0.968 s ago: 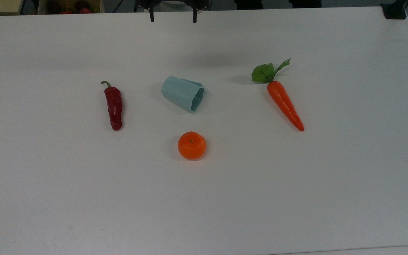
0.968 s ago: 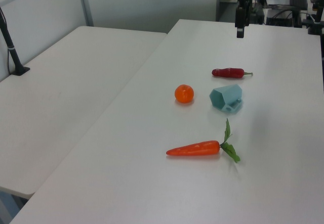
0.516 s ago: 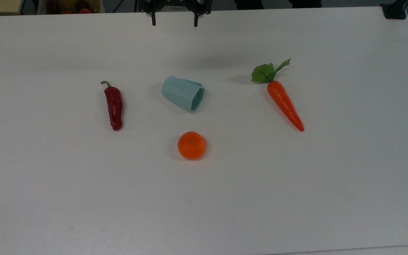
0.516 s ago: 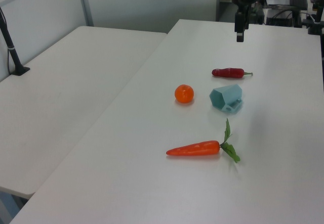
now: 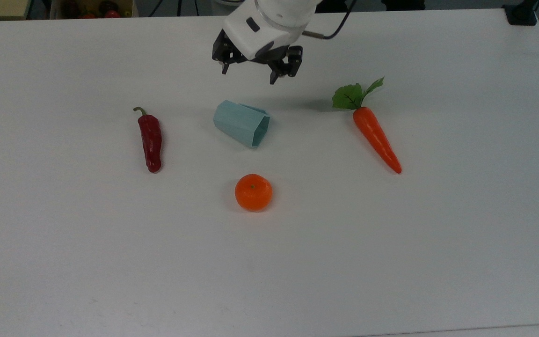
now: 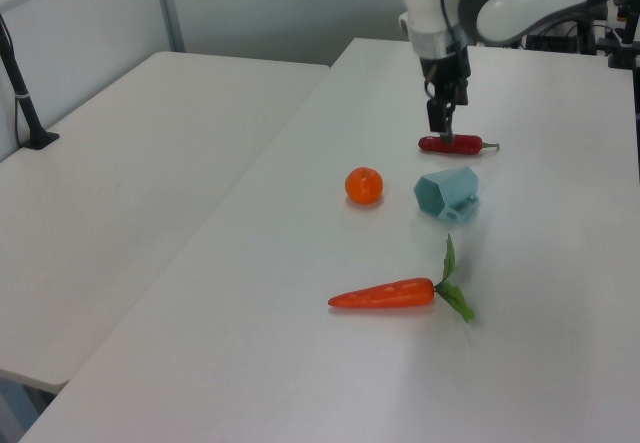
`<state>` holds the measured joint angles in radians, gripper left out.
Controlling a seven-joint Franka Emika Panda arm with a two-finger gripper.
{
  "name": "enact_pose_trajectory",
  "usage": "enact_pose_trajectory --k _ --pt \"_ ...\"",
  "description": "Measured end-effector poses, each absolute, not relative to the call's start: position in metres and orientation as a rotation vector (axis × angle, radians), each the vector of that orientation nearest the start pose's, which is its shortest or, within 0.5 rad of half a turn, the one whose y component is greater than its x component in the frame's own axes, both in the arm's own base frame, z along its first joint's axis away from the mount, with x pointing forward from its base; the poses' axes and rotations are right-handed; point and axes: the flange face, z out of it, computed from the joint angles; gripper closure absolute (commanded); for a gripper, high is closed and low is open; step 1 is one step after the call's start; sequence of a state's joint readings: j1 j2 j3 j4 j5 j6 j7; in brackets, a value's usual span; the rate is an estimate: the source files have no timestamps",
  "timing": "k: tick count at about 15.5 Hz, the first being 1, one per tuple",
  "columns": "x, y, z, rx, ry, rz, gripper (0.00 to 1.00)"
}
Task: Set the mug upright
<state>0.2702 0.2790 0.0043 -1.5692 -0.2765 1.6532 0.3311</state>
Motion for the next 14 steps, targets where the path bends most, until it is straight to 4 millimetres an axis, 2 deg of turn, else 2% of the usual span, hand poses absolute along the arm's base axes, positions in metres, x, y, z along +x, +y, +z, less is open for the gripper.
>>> enact_pose_trajectory --k 4,6,10,13,14 --pt "0.625 0.164 0.425 -3.544 0.172 0.183 0.0" --pt "0.635 0.18 0.396 -3.597 0.216 0.177 0.0" --pt "0.642 0.197 0.348 -3.715 0.27 0.141 0.03" --pt "0.641 0.191 0.333 -3.787 0.327 0.196 0.03" --pt "0.639 0.186 0.334 -3.812 0.343 0.228 0.08"
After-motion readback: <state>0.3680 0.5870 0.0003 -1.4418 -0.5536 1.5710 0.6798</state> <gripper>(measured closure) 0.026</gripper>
